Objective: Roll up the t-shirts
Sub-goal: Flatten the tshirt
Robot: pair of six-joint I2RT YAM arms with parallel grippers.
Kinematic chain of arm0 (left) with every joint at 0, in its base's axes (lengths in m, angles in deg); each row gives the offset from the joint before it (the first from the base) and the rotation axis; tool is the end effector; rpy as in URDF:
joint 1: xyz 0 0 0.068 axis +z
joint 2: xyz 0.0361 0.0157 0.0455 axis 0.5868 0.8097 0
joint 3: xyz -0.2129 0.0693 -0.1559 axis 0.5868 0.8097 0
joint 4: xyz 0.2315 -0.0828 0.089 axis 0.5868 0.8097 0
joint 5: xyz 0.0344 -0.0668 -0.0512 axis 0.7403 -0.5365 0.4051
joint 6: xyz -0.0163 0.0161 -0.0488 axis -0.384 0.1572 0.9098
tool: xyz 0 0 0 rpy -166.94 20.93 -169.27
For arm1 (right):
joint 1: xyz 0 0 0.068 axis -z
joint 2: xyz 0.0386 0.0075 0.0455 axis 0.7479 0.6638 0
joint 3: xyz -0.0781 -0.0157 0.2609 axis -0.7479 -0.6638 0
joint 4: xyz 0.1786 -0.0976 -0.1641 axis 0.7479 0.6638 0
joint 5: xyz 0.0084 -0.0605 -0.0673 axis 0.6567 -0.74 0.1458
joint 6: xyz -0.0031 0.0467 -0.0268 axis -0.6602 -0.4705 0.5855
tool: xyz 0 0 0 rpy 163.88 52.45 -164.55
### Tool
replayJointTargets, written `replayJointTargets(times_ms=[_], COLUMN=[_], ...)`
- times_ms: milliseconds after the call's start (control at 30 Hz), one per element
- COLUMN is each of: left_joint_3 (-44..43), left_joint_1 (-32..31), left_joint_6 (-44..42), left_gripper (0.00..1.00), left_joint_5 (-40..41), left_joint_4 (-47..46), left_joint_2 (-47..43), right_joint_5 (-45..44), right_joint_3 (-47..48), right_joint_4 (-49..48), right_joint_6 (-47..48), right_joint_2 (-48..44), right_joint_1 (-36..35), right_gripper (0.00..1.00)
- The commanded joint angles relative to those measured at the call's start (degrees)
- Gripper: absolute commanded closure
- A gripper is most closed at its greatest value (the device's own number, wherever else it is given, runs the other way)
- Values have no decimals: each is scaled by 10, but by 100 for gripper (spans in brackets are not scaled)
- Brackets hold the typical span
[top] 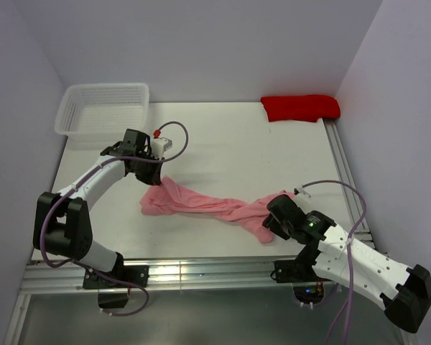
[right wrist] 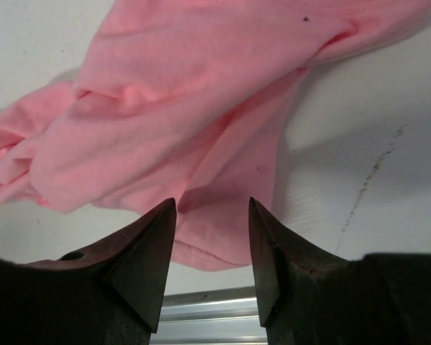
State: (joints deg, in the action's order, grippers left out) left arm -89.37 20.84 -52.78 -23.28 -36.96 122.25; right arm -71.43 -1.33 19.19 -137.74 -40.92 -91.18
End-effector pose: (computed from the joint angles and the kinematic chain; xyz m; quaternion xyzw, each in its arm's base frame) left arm 0.2860 -0.0883 0.2282 0.2423 0.9285 -0.1599 0.2316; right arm 0.0977 0.0754 0.1854 0.2637 0.9208 0.1223 0.2600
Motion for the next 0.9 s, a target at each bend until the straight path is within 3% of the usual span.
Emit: replayJointTargets(times_ms=[0, 500, 867], left_joint_3=[-16, -63, -103], left_joint_1=[-3, -4, -4], left_joint_6=[9, 42, 60], left_gripper=[100, 100, 100], left_joint_5=[-8, 32, 68], left_joint_4=[2, 7, 17], left_joint_2=[-25, -45, -47], right_joint_5=[14, -81, -53], right_joint_3=[3, 58, 55], right_joint_4=[-27, -11, -90], right_joint_6=[20, 17, 119], right_joint_2=[0, 54, 84], right_joint_1=[1, 9, 134], right_gripper=[47, 33, 33])
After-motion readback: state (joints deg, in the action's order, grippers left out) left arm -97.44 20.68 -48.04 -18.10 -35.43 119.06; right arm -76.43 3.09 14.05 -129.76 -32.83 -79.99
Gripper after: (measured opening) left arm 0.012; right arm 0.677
